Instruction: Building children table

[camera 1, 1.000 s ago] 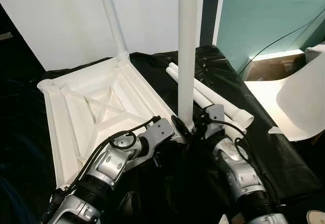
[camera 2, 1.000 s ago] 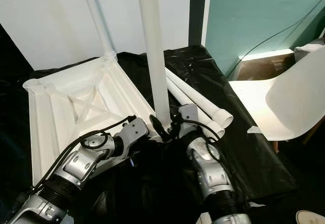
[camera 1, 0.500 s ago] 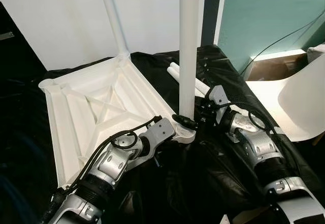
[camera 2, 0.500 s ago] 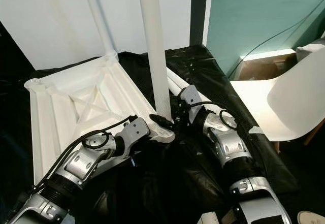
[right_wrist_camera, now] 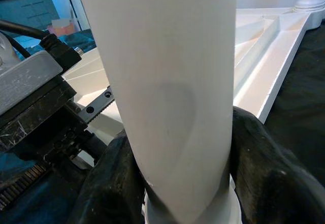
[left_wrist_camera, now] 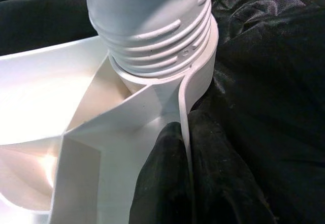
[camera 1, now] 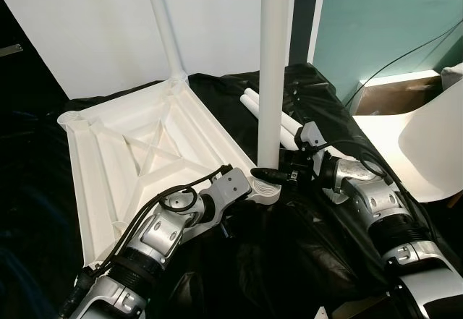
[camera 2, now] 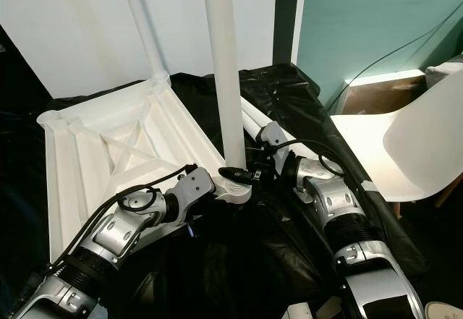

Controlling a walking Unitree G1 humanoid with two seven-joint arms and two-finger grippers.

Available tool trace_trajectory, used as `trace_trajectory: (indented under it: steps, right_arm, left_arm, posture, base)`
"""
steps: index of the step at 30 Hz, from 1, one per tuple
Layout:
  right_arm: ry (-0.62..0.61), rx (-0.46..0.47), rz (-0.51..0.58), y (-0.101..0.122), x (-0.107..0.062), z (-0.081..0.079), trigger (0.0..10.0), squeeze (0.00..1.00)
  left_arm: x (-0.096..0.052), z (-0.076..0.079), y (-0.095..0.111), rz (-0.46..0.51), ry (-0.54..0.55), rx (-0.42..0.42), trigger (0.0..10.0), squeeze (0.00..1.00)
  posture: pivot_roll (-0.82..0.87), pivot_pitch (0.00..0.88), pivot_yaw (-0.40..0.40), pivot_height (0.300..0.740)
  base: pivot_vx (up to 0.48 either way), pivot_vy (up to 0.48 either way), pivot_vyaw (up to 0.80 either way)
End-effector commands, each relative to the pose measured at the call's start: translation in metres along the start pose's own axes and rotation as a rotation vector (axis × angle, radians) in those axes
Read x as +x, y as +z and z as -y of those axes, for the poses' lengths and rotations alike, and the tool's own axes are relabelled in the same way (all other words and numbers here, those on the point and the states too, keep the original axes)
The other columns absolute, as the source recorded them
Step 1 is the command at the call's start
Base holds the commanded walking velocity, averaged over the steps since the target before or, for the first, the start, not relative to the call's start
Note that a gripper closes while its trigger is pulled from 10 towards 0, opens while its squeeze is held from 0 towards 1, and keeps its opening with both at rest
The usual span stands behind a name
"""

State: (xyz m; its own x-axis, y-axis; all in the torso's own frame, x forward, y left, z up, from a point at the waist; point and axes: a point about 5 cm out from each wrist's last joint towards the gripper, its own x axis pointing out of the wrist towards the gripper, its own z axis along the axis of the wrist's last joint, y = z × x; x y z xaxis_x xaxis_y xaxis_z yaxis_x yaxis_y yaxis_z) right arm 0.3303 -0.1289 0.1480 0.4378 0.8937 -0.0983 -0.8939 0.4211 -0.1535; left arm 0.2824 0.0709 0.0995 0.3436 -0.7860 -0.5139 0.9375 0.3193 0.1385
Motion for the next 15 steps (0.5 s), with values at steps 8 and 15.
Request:
trace_trajectory:
  steps: [8,15]
  right_arm:
    - [-0.755,-0.039,0.102,-0.021,0.0,-0.019,0.0,0.0]
    - [-0.856,-0.018,0.134,-0.022,-0.001,-0.027,0.0,0.0]
  left_arm:
    - [0.01,0.019,-0.028,-0.093,-0.108,-0.072,10.0,0.0]
    - [0.01,0.018,-0.026,-0.088,-0.111,-0.068,10.0,0.0]
  posture:
    - [0.04,0.0,0.059,0.74]
    - [0.04,0.0,0.061,0.74]
  base:
    - [0.0,0.0,0.0]
    - [0.0,0.0,0.0]
